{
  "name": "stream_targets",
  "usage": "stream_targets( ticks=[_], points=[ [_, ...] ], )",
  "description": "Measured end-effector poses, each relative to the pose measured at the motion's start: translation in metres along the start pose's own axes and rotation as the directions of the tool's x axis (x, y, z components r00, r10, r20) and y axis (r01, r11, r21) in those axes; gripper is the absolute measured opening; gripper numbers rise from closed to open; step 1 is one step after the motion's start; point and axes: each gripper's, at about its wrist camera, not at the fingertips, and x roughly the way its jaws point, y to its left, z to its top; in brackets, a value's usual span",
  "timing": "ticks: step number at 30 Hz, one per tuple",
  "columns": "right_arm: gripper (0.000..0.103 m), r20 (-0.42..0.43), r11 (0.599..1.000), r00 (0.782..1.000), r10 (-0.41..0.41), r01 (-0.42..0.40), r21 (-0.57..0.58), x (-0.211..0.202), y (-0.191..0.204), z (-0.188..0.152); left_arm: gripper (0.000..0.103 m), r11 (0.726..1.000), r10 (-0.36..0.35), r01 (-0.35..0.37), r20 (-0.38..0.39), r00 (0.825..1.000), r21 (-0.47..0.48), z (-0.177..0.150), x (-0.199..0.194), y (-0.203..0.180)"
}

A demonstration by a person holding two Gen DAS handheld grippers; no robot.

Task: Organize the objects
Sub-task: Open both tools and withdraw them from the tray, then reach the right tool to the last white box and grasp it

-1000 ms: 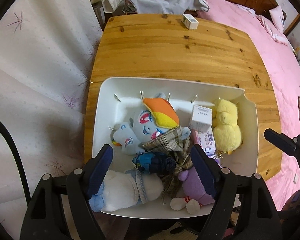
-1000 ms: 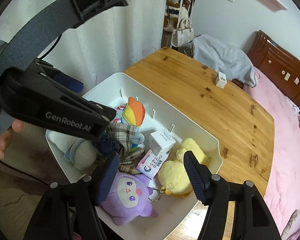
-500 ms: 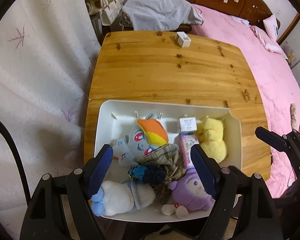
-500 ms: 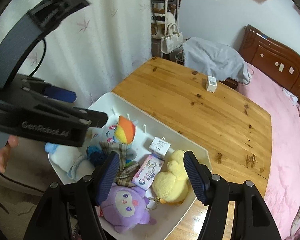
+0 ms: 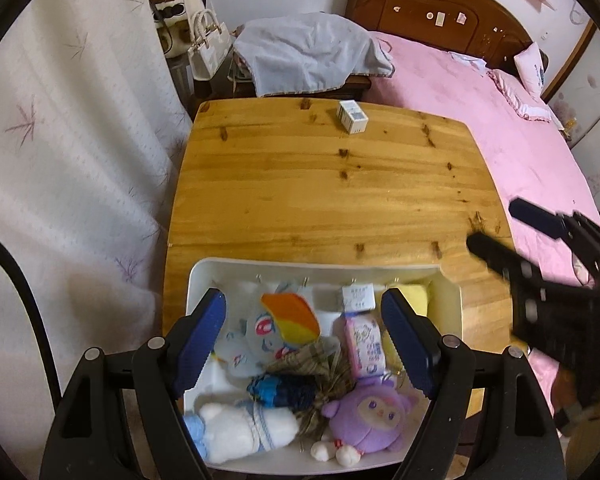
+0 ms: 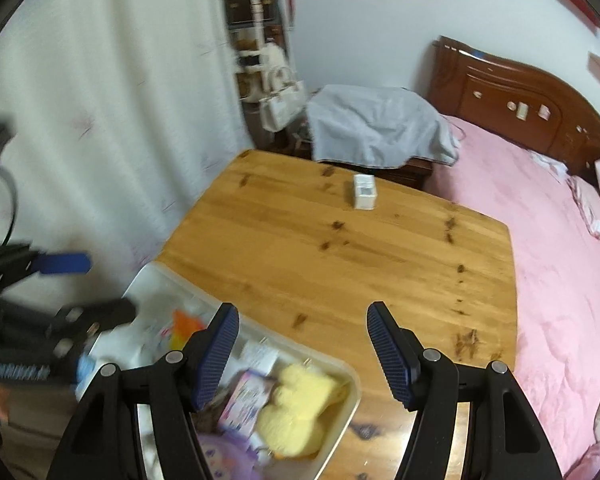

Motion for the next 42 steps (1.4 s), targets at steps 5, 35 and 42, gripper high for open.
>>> stream_targets(
  ticks=[5, 35, 42],
  points=[
    [0.068, -0.016, 0.994, 0.999, -0.04, 0.042, 0.096, 0.034, -0.039, 0.037, 0.083, 0.999, -0.029, 0.029, 0.013, 1.0, -0.015, 0.023, 0.011, -0.001],
    [0.068, -0.205, 0.979, 0.969, -0.134, 0.162, 0.124, 0.3, -0.094, 0.152, 0.083, 0.987, -0.091, 0.082, -0.058, 0.994, -0.137, 0.066, 0.09, 0.034],
    [0.067, -0.242, 0.981, 0.961, -0.134, 0.163, 0.103, 0.324, -0.089, 0.146, 0.083, 0.988, -0.1, 0.092, -0.066, 0.993, -0.125, 0.06, 0.096, 0.033]
  ],
)
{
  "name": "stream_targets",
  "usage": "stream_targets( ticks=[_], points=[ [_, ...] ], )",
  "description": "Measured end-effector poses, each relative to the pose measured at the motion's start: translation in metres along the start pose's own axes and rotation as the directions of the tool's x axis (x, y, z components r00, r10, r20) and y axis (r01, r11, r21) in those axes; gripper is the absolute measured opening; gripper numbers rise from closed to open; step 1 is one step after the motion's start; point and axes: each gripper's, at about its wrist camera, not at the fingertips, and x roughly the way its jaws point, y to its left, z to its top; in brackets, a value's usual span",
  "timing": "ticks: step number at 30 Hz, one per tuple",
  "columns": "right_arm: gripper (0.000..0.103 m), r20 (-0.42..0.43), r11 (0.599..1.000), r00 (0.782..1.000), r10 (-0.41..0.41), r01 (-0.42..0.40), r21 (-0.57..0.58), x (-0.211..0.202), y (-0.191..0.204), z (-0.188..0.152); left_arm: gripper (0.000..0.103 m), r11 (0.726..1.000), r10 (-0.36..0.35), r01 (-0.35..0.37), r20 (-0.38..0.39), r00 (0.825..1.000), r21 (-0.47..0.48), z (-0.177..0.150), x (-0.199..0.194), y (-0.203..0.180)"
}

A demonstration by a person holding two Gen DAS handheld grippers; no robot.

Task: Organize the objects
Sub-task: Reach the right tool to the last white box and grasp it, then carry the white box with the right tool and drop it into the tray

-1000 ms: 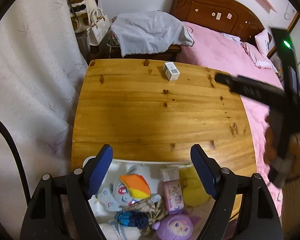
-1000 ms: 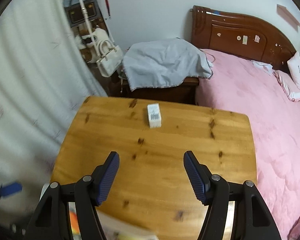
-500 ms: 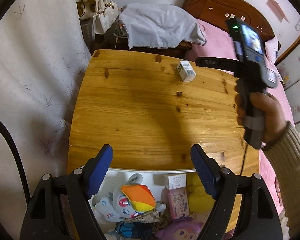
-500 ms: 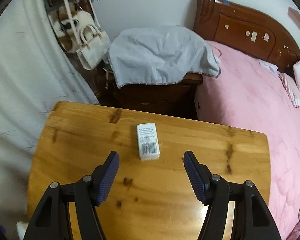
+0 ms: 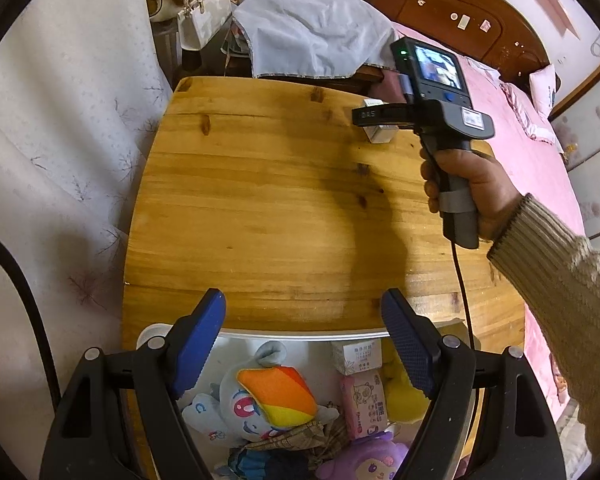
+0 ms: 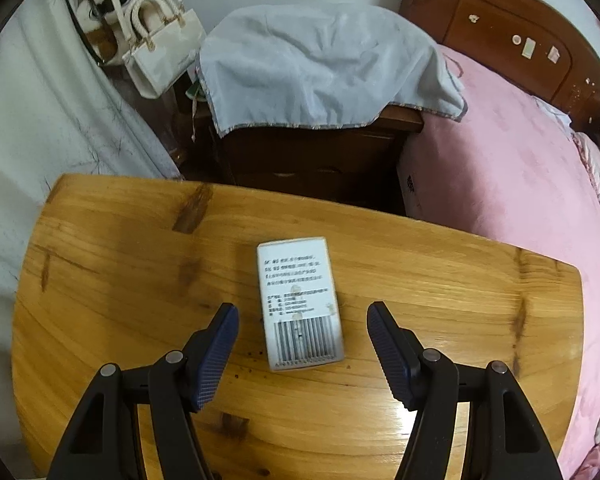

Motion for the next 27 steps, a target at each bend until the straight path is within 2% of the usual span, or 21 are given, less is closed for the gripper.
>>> stream_targets(
  ticks=[3, 5, 8, 17, 21, 27],
  points=[
    [0.056, -0.018, 1.0, 1.0, -0.001, 0.001, -0.002, 0.006, 0.002, -0.002, 0.083, 1.0, -0.008, 0.008, -0.005, 1.0, -0.003, -0.001, 0.002, 0.001],
    [0.045, -0.031, 1.0, 0.999, 0.014, -0.014, 0.009, 0.008, 0.002, -0.003, 0.083, 1.0, -0.01, 0.01, -0.005, 1.0, 0.001, -0.002, 0.002, 0.001],
    [0.035, -0.035, 0.999, 0.999, 0.031, -0.03, 0.024, 0.009, 0.001, -0.004, 0.083, 1.0, -0.01, 0.01, -0.005, 1.0, 0.007, -0.004, 0.002, 0.0],
    [0.035, 0.01, 1.0, 1.0, 0.019, -0.019, -0.002, -0.022, 0.002, -0.012, 0.083, 1.0, -0.007, 0.007, -0.007, 1.0, 0.003, -0.013, -0.004, -0.001],
    [0.035, 0.043, 0.999, 0.999, 0.032, -0.032, 0.009, -0.052, -0.004, -0.021, 0.083, 1.0, -0.009, 0.009, 0.004, 1.0, 0.002, -0.018, -0.013, -0.006],
    [0.035, 0.101, 0.994, 0.991, 0.09, -0.095, 0.051, -0.11, -0.018, -0.046, 0.083, 1.0, 0.003, -0.004, 0.021, 1.0, 0.017, -0.029, -0.03, -0.02]
  ],
)
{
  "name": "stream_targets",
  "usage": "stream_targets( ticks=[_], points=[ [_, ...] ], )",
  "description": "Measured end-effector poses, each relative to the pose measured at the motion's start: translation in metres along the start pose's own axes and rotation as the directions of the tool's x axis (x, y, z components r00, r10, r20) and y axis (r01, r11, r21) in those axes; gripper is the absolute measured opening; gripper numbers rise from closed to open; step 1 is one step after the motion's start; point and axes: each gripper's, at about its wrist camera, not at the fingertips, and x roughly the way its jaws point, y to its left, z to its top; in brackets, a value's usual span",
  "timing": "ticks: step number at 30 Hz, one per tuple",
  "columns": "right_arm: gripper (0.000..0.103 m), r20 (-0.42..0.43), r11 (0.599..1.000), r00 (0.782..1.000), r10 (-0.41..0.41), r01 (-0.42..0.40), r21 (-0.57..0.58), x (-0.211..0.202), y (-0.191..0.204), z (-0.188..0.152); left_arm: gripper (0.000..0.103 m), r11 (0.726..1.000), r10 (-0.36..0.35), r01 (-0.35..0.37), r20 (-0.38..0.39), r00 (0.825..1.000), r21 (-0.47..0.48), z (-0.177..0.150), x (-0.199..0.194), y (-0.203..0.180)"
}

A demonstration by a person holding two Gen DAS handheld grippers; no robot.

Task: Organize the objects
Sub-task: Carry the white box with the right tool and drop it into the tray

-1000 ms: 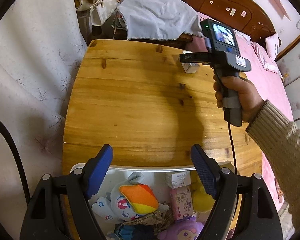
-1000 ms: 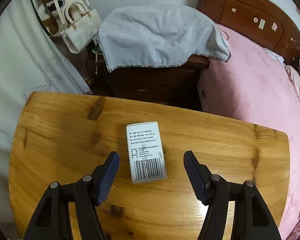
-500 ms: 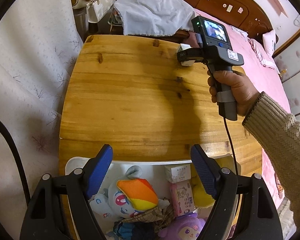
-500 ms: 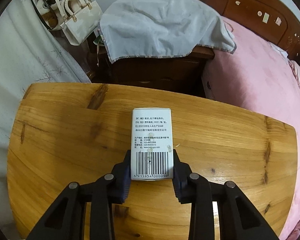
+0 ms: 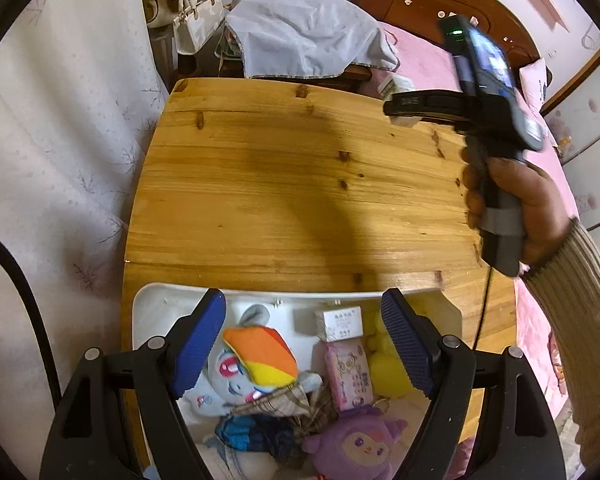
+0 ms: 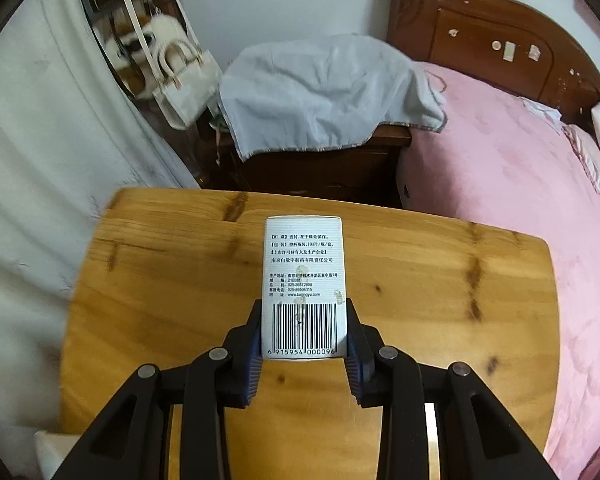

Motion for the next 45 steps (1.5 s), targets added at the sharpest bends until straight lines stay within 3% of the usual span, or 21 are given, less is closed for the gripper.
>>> stream_targets(
  ticks=[13, 20, 26, 33, 45],
  points=[
    [0.035, 0.088, 0.993, 0.989, 0.118, -0.119, 0.002, -0.155, 0.005, -0.104, 0.083, 1.0, 0.021, -0.022, 0.059, 0.998, 0.019, -0.031, -0.046, -0.023],
    [0.035, 0.108, 0.989, 0.983, 0.148, -0.148, -0.006, -0.205, 0.015, -0.16, 0.083, 0.994, 0.104, -0.106, 0.085, 0.991, 0.021, -0.046, -0.06, -0.025],
    [0.035, 0.093, 0.987, 0.983, 0.155, -0.151, -0.051, -0.228, 0.033, -0.193, 0.083, 0.991, 0.132, -0.132, 0.083, 0.988, -0.002, -0.055, -0.067, -0.025],
    [0.035, 0.07, 0.984, 0.987, 0.144, -0.136, -0.111, -0.241, 0.051, -0.218, 0.083, 0.975, 0.223, -0.222, 0.138, 0.965, -0.02, -0.065, -0.08, -0.029],
    [0.035, -0.018, 0.974, 0.989, 0.146, -0.147, -0.172, -0.228, 0.067, -0.231, 0.083, 0.972, 0.235, -0.229, 0.131, 0.963, -0.057, -0.076, -0.085, -0.023]
  ],
)
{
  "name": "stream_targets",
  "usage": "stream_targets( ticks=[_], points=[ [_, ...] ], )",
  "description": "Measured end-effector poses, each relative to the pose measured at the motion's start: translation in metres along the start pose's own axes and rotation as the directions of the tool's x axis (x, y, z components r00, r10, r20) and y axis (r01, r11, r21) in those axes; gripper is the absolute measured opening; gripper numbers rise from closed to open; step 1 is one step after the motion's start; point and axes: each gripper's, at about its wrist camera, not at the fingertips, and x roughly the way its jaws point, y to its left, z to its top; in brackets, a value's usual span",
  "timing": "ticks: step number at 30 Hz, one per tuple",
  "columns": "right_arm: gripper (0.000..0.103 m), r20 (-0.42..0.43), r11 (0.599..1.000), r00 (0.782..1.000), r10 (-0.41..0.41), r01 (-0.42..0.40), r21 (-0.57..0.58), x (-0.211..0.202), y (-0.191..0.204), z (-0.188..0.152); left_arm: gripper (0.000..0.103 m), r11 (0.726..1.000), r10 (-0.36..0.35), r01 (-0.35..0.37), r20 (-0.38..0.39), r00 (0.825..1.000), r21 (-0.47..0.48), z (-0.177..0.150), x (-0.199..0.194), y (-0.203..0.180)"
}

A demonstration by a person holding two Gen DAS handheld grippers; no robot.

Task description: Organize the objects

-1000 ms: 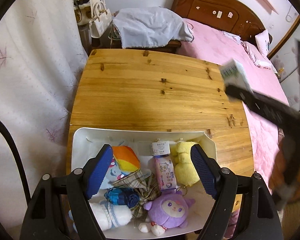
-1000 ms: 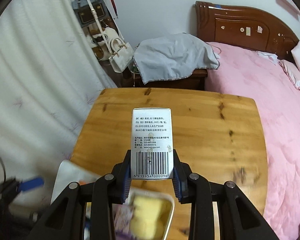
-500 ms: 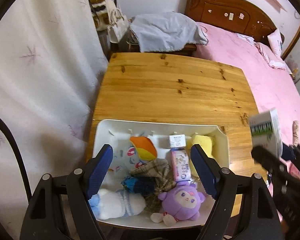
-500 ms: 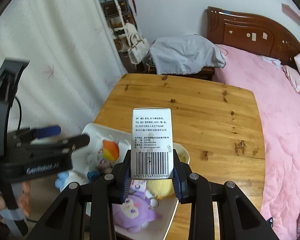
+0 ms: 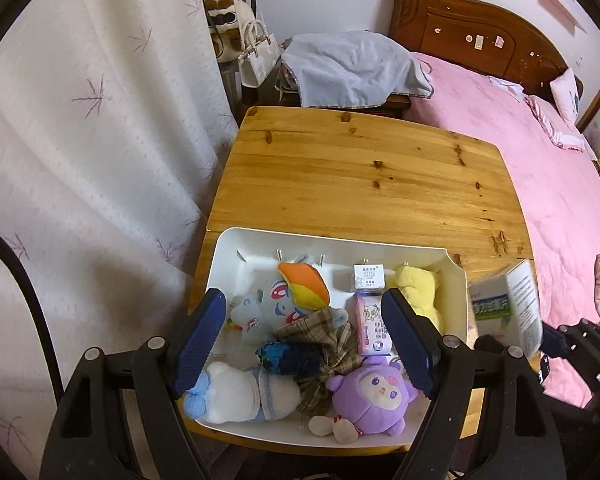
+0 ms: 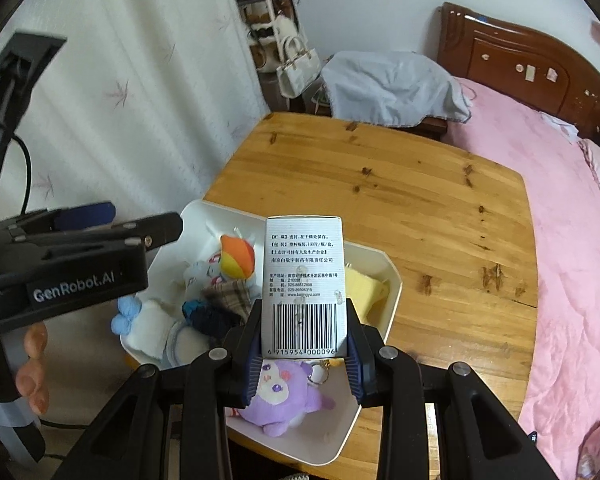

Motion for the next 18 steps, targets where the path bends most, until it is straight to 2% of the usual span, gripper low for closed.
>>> stream_targets(
  ticks=[6, 10, 18],
  points=[
    [0.036, -0.04, 0.999, 0.999, -0.002, 0.0, -0.04, 0.006, 0.01, -0.004, 0.083, 1.0, 0.006, -0.006, -0.011, 1.0, -0.008, -0.006, 0.0, 0.002],
    [0.054, -0.049, 0.999, 0.999, -0.014, 0.012, -0.038, 0.006, 0.01, -0.005, 0.083, 1.0, 0.005, -0.005, -0.016, 1.0, -0.009, -0.008, 0.0, 0.0],
    [0.055, -0.036, 0.999, 0.999, -0.026, 0.025, -0.035, 0.0, 0.009, -0.008, 0.083, 1.0, -0.011, 0.011, -0.019, 1.0, 0.012, -0.012, -0.004, -0.01]
  ],
)
